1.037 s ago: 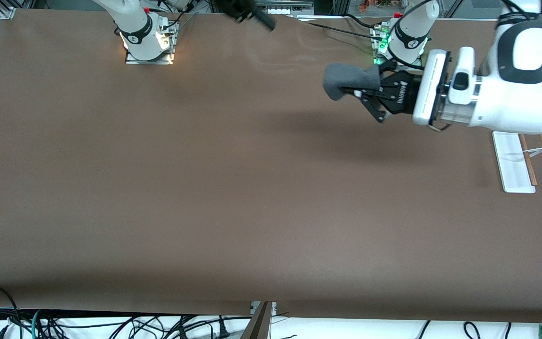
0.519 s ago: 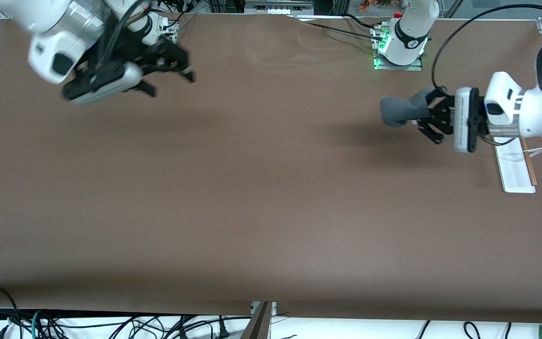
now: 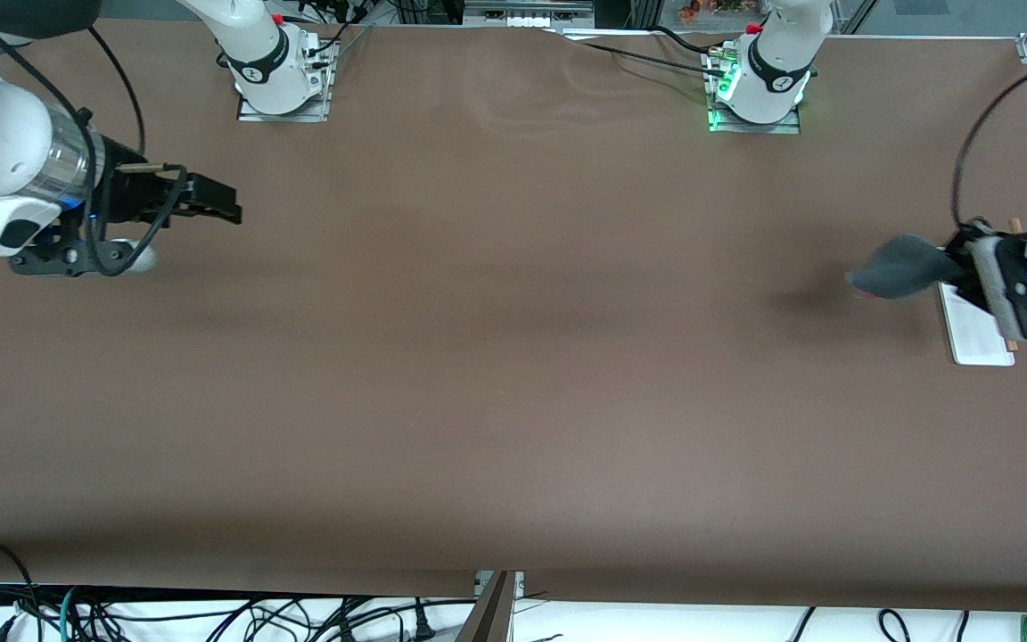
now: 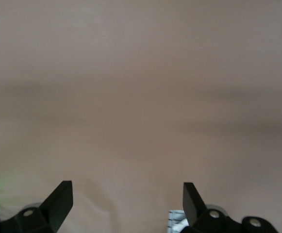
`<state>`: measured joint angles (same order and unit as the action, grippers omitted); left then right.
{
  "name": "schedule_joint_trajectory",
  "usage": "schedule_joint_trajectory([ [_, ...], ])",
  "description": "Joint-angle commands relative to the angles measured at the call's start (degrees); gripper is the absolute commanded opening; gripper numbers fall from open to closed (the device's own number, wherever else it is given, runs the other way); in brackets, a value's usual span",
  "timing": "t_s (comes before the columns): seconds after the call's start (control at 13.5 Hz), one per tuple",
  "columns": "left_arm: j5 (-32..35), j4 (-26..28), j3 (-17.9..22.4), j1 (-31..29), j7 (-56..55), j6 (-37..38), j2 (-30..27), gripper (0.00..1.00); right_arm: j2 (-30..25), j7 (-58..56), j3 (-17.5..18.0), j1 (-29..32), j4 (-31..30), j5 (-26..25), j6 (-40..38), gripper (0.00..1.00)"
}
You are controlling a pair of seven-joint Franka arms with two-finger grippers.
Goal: Pass towel and hang on rack
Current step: 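Lay the towel over the wooden dowels with the left gripper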
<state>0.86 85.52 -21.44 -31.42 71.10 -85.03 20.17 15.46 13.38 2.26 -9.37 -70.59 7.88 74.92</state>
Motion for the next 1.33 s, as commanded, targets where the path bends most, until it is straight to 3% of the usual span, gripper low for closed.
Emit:
schedule_joint_trajectory([
  [0.0, 4.41, -4.57, -0.09, -5.55, 4.47, -1.44, 4.34, 0.00, -0.87, -0.29, 0.38, 2.42, -2.08, -1.73, -1.09, 1.00],
  [0.37, 5.03, -4.39, -0.09, -18.74, 15.81, -8.39, 11.10, 0.00, -1.48, 0.41, 0.64, 3.31, -4.02, -10.59, -1.53, 1.00],
  [0.67, 4.94, -4.39, -0.09, -24.12, 19.60, -9.35, 14.80, 0.00, -1.92, 0.24, 0.64, 4.01, -5.61, -16.65, -1.88, 1.00],
  [0.96, 4.06, -5.09, -0.09, -27.03, 21.98, -10.68, 17.36, 0.00, -2.45, 0.33, 0.56, 6.12, -5.61, -16.24, -1.01, 1.00],
  [1.11, 4.15, -5.53, -0.09, -27.38, 22.94, -10.68, 17.44, 0.00, -2.45, -0.28, 0.56, 7.26, -6.48, -12.39, 0.75, 1.00],
  [1.26, 4.24, -6.06, 0.00, -27.64, 23.65, -10.77, 17.53, 0.00, -2.97, 0.59, 0.64, 7.26, -6.66, -12.01, 0.31, 1.00],
])
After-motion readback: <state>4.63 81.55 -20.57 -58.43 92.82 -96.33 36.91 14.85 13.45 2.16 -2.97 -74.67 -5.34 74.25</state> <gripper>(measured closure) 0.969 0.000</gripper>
